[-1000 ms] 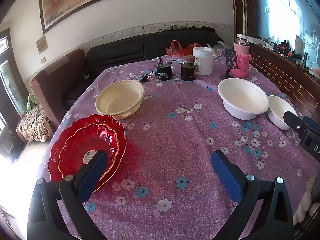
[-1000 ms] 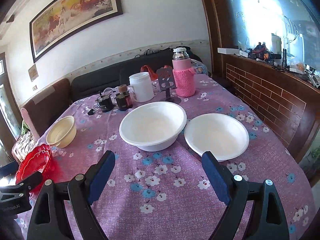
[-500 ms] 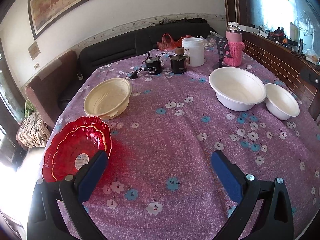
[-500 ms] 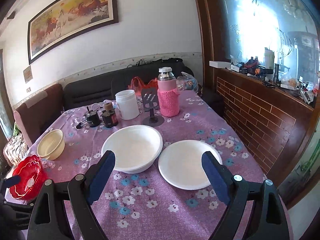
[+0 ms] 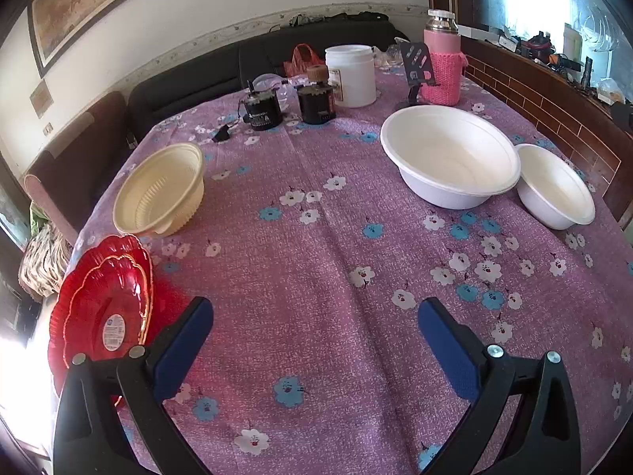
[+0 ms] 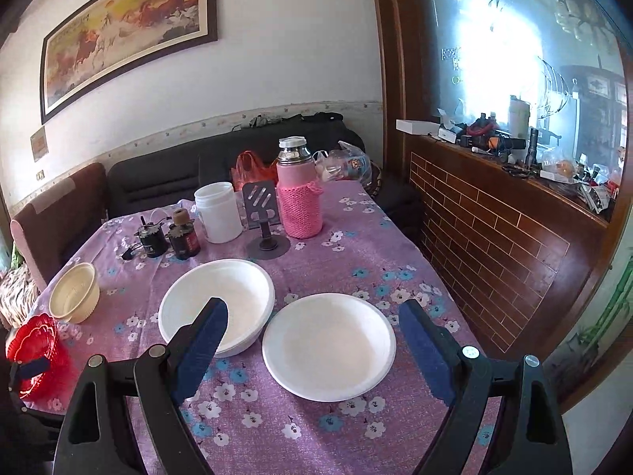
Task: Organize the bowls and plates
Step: 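Move the right gripper toward the large white bowl, then close the right gripper on the rim of the large white bowl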
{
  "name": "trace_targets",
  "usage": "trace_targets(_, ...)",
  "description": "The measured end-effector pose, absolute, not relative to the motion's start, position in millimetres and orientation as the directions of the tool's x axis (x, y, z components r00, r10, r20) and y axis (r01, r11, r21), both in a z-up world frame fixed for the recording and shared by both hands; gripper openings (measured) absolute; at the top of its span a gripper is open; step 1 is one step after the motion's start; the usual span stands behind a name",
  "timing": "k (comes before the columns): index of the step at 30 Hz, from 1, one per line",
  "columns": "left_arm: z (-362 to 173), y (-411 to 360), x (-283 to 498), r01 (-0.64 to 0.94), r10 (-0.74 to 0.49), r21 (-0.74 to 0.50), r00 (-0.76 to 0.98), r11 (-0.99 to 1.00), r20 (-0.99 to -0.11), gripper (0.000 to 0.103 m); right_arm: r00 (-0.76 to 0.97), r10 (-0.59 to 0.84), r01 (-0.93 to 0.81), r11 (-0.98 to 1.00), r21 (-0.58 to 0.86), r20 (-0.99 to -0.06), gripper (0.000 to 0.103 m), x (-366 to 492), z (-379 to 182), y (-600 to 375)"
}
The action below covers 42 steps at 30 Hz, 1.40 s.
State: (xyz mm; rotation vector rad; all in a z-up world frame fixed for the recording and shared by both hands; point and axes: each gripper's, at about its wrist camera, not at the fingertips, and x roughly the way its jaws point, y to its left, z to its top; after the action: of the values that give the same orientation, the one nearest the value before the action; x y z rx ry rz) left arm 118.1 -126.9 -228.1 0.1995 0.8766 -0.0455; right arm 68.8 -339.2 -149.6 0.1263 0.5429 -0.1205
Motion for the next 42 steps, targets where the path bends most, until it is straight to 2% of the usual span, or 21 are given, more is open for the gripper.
trace_targets(24, -283.6, -123.4, 156.7, 0.105, -0.004, 0.055, 0.495, 0.993, -0.869, 0.103, 0.789, -0.086, 0.192, 0.975, 0.111, -0.608, 0.091, 116.8, -180.0, -367.1)
trace_targets(35, -288.7, -119.8, 154.9, 0.115, -0.038, 0.024, 0.507, 0.993, -0.861, 0.103, 0.76, -0.076, 0.258, 0.947, 0.192, -0.645, 0.091, 123.9, -187.4, -398.1)
trace_targets(42, -291.2, -119.3, 153.2, 0.127, -0.042, 0.025, 0.498, 0.992, -0.866, 0.103, 0.752, -0.041, 0.233, 0.95, 0.207, -0.658, 0.091, 131.0, -188.6, -392.4)
